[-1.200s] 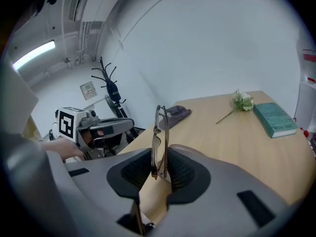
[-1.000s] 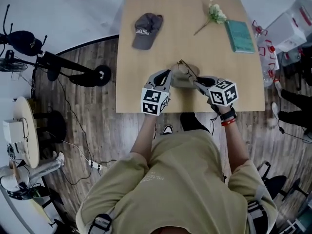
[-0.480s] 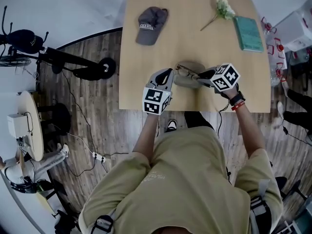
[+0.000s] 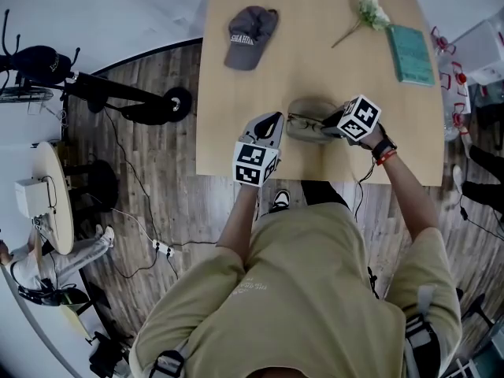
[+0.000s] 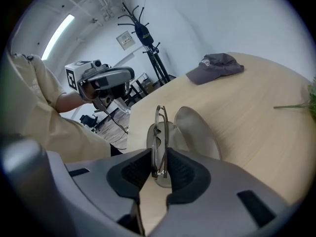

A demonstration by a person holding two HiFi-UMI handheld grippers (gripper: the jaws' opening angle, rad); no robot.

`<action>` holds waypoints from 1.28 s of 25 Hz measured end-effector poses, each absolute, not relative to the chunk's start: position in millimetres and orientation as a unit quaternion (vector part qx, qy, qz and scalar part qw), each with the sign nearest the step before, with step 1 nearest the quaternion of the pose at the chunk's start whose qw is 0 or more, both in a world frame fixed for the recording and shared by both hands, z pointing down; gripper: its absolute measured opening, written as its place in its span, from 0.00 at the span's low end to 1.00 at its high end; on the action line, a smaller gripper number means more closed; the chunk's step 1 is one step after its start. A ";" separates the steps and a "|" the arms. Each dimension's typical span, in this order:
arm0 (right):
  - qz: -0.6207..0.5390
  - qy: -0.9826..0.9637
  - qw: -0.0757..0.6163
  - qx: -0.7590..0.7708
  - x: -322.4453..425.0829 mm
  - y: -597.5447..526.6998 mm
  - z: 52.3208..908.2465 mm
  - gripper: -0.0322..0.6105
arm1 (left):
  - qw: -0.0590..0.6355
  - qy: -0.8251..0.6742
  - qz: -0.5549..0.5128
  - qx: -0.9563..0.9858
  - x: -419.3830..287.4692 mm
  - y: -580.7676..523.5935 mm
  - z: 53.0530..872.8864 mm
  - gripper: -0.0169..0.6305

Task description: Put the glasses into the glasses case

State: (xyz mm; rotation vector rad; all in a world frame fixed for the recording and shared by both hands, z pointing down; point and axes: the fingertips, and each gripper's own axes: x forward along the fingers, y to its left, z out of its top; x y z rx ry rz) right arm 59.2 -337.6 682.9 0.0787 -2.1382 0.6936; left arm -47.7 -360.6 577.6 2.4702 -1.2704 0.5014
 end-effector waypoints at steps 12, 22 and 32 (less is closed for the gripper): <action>0.317 -0.820 0.474 -0.043 56.2 -332.1 717.3 0.21 | 0.172 -0.443 0.179 0.861 -54.9 -371.5 583.3 0.06; 0.301 -0.787 0.534 -0.067 56.2 -323.0 741.3 0.23 | 0.190 -0.440 0.180 0.859 -64.4 -372.6 596.2 0.06; 0.251 -0.777 0.576 -0.038 56.0 -325.1 748.5 0.27 | 0.192 -0.427 0.178 0.866 -62.2 -372.0 597.2 0.06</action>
